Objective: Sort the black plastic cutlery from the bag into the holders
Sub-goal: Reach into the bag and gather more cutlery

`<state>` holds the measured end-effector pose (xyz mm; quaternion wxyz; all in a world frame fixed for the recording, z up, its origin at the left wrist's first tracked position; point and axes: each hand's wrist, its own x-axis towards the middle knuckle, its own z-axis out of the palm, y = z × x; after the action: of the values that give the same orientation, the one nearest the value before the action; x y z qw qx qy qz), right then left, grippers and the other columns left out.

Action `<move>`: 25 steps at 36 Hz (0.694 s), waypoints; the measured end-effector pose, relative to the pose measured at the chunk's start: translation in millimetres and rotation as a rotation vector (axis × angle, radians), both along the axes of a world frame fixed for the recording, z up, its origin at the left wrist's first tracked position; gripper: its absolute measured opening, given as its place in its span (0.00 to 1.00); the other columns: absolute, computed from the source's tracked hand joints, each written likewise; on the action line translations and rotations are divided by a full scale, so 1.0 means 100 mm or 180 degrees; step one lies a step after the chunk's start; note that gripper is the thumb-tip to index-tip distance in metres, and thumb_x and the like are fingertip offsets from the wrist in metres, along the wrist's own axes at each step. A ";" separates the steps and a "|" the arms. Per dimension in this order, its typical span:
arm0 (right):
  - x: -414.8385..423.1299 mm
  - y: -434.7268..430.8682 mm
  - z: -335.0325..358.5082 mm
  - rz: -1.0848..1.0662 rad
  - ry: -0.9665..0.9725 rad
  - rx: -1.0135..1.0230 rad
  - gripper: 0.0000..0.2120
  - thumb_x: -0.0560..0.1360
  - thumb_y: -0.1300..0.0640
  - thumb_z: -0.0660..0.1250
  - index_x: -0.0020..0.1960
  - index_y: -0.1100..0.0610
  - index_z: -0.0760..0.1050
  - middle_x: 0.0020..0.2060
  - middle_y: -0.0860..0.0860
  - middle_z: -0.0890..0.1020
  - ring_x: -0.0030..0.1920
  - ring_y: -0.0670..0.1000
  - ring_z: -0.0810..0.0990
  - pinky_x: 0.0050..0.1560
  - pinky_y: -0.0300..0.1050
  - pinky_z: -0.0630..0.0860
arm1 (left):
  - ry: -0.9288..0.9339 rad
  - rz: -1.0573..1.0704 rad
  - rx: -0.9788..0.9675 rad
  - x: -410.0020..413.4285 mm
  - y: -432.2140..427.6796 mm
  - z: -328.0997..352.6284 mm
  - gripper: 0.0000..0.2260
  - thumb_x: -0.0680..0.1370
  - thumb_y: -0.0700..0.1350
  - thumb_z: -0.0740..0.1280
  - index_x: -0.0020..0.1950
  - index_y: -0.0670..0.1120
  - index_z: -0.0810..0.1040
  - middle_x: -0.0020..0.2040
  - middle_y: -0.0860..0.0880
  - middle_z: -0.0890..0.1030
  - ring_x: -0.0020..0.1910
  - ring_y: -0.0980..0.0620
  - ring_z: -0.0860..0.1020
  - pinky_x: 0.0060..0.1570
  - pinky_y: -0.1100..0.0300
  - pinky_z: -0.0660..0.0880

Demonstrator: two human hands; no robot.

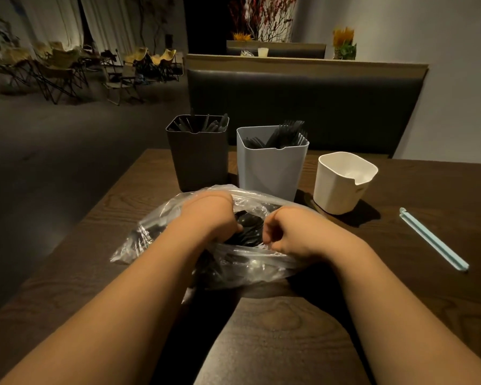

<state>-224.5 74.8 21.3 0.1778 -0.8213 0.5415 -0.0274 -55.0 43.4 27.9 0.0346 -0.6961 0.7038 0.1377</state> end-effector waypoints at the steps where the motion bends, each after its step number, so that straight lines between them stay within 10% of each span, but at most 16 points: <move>1: -0.01 0.01 -0.01 -0.0016 -0.0112 -0.0044 0.04 0.73 0.58 0.72 0.44 0.48 0.81 0.43 0.43 0.82 0.46 0.44 0.79 0.55 0.46 0.79 | -0.0040 -0.0047 -0.0021 0.00 0.00 0.01 0.13 0.76 0.57 0.72 0.51 0.48 0.82 0.40 0.48 0.77 0.47 0.46 0.78 0.47 0.53 0.75; 19: -0.04 0.06 -0.15 -0.0489 -0.2861 -0.0311 0.08 0.72 0.61 0.77 0.47 0.52 0.81 0.39 0.48 0.85 0.39 0.45 0.83 0.43 0.39 0.78 | 0.0126 -0.0280 -0.0545 0.12 0.25 0.08 0.10 0.78 0.57 0.70 0.50 0.50 0.83 0.45 0.49 0.81 0.46 0.49 0.79 0.43 0.56 0.74; 25: -0.02 0.08 -0.18 -0.0400 -0.2999 -0.0125 0.08 0.78 0.64 0.69 0.52 0.52 0.78 0.40 0.50 0.83 0.37 0.48 0.82 0.37 0.41 0.78 | 0.1642 -0.0648 -0.1025 0.04 0.35 0.13 0.06 0.78 0.55 0.70 0.48 0.54 0.84 0.36 0.60 0.77 0.37 0.62 0.75 0.35 0.66 0.67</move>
<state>-226.2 82.6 3.8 0.3864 -0.6882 0.4499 -0.4179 -51.4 78.4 40.4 -0.2419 -0.5607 0.7682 0.1924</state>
